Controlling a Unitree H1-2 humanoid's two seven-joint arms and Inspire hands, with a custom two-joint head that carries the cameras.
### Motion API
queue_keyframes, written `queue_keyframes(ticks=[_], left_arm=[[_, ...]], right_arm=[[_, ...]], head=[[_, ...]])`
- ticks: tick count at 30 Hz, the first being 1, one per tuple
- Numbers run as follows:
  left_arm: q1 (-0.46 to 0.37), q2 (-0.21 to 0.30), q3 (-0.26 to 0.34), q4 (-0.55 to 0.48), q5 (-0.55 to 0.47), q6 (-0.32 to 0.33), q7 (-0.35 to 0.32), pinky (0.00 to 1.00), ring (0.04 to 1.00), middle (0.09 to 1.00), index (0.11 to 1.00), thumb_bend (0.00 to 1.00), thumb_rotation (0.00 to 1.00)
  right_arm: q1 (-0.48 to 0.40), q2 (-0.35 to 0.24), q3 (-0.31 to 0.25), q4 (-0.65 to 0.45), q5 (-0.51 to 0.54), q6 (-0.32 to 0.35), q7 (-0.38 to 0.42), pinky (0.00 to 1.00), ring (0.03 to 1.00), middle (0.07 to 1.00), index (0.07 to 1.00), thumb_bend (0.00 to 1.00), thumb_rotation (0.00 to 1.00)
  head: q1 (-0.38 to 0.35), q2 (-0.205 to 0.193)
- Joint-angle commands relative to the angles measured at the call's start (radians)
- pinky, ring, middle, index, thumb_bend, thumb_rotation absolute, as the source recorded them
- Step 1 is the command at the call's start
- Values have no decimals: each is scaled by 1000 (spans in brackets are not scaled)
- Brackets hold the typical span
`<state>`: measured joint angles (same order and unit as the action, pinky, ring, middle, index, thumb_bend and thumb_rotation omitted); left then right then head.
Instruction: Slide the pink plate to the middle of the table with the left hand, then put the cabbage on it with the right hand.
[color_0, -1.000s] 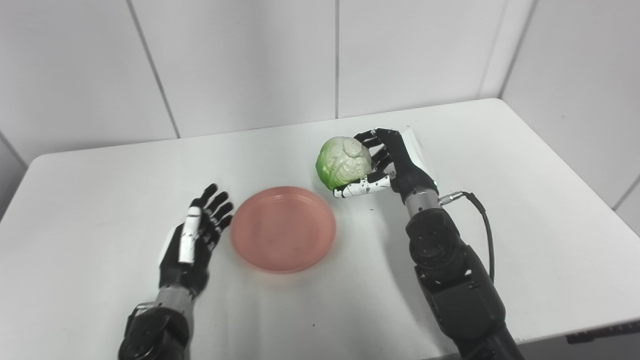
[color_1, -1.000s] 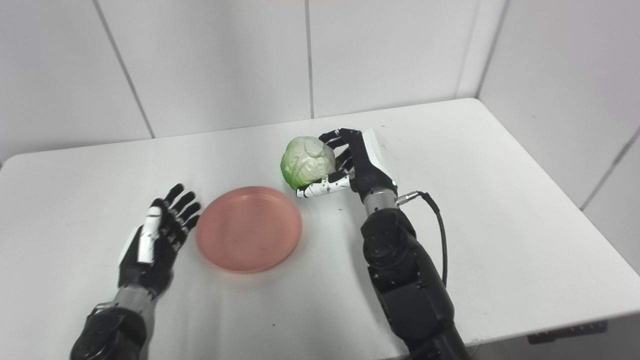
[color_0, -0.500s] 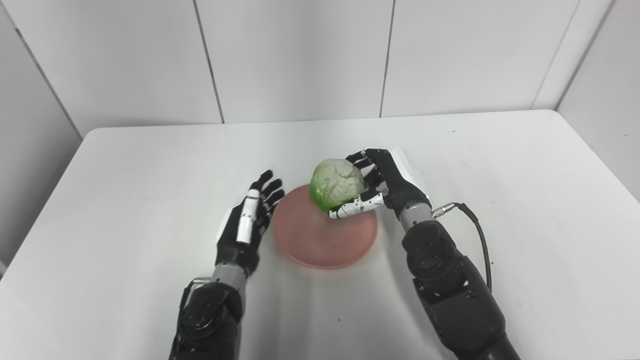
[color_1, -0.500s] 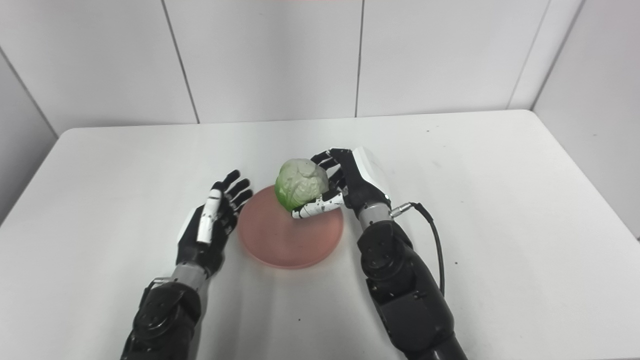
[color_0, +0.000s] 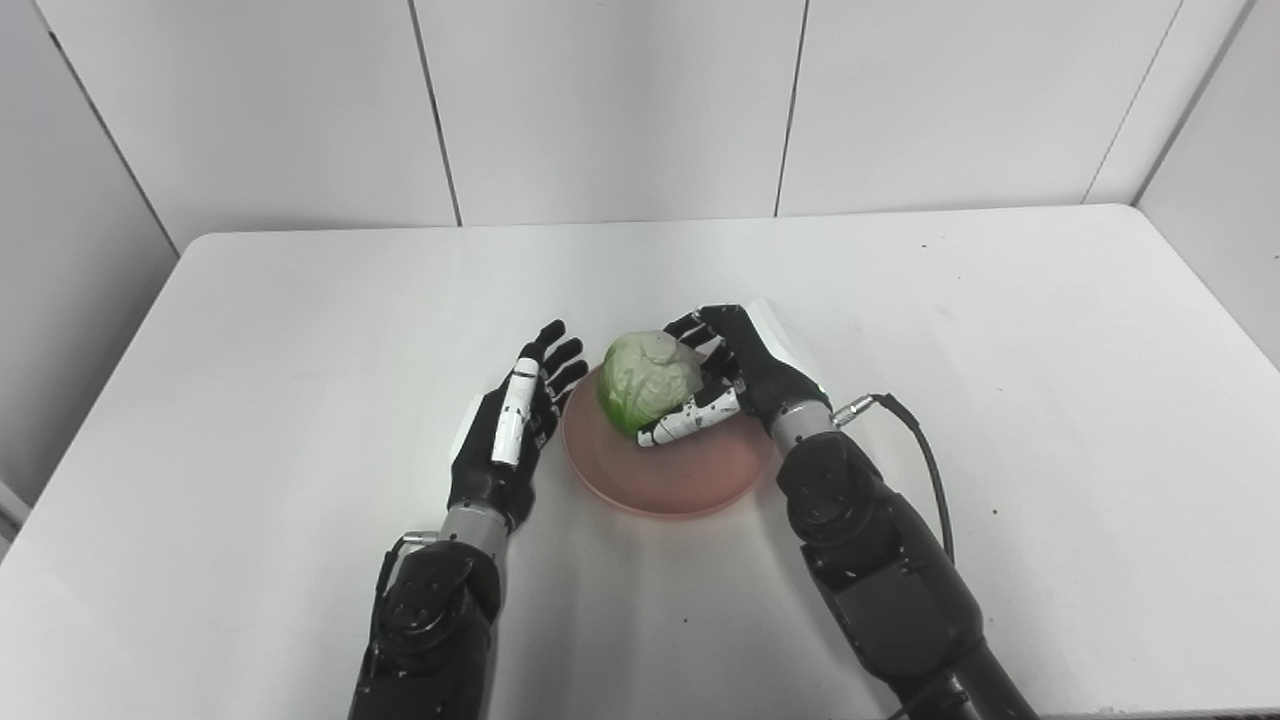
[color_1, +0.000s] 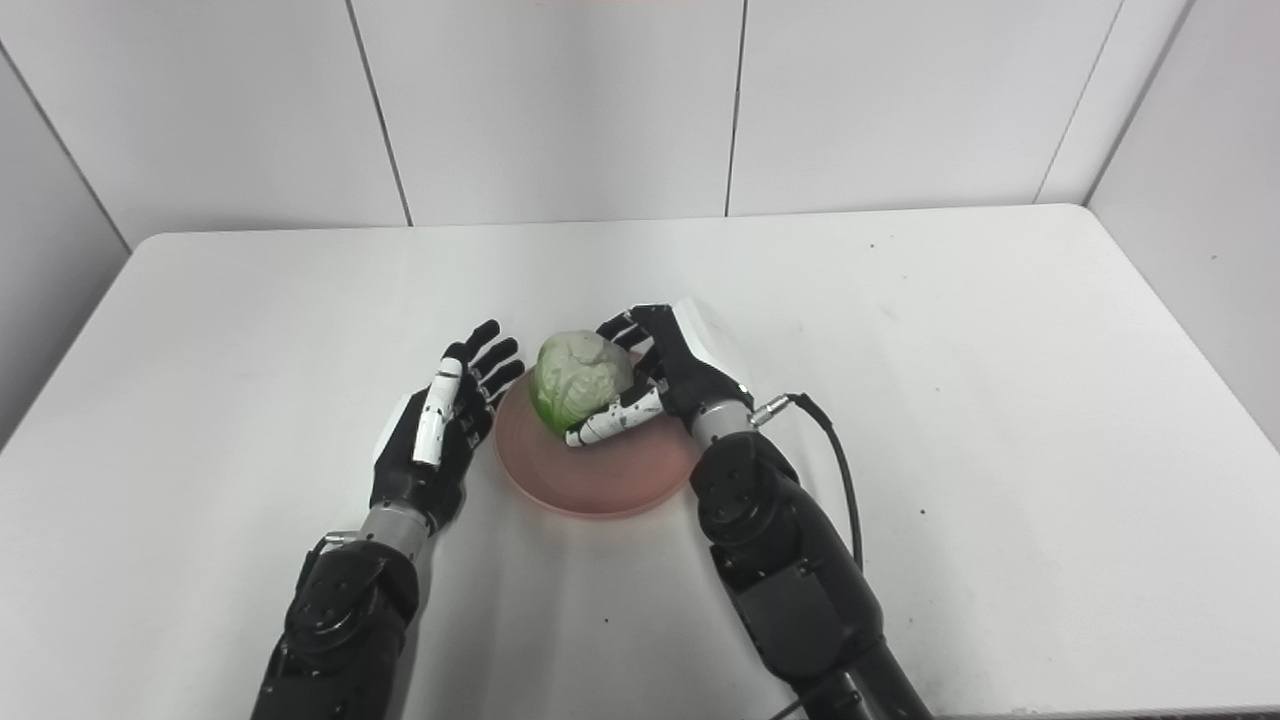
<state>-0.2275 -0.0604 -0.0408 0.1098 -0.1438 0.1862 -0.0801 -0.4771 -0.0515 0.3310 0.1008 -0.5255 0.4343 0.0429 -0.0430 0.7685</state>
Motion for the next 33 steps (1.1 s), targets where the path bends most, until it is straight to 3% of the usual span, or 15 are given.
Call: queue_keyframes(ticks=[1,12,19,21,23,28,31,33], left_arm=[[5,-10,-3,11,3,64,8,875,890,902,887,410,1000],[1,-14,0,-2,3,83,13,871,888,900,887,402,1000],[2,-14,1,-2,5,84,12,870,887,899,886,401,1000],[3,-12,0,-1,7,82,11,872,890,903,889,401,1000],[3,-14,1,-2,7,81,14,872,890,904,889,401,1000],[4,-13,0,-3,10,80,14,862,883,898,887,403,1000],[5,-13,1,-6,7,83,12,864,896,910,886,400,1000],[6,-13,2,-8,5,86,11,863,899,911,886,399,1000]], right_arm=[[-61,-12,6,-20,-9,-40,12,423,408,504,497,518,0],[-58,-78,75,-75,-85,-38,72,395,401,492,514,517,0],[-54,-100,92,-114,-110,-17,129,404,400,501,557,512,0],[-54,-104,93,-126,-114,-17,145,439,515,597,662,745,21],[-57,-112,98,-138,-122,-23,164,488,593,672,748,845,86],[-67,-131,121,-166,-163,-11,210,581,722,798,887,931,246],[-65,-131,117,-179,-164,-11,234,650,845,943,983,992,359],[-64,-133,115,-183,-161,-18,247,673,876,975,993,998,392]], head=[[1,9],[1,20],[0,18],[-2,17],[-2,17],[-4,15],[-5,11],[-5,10]])
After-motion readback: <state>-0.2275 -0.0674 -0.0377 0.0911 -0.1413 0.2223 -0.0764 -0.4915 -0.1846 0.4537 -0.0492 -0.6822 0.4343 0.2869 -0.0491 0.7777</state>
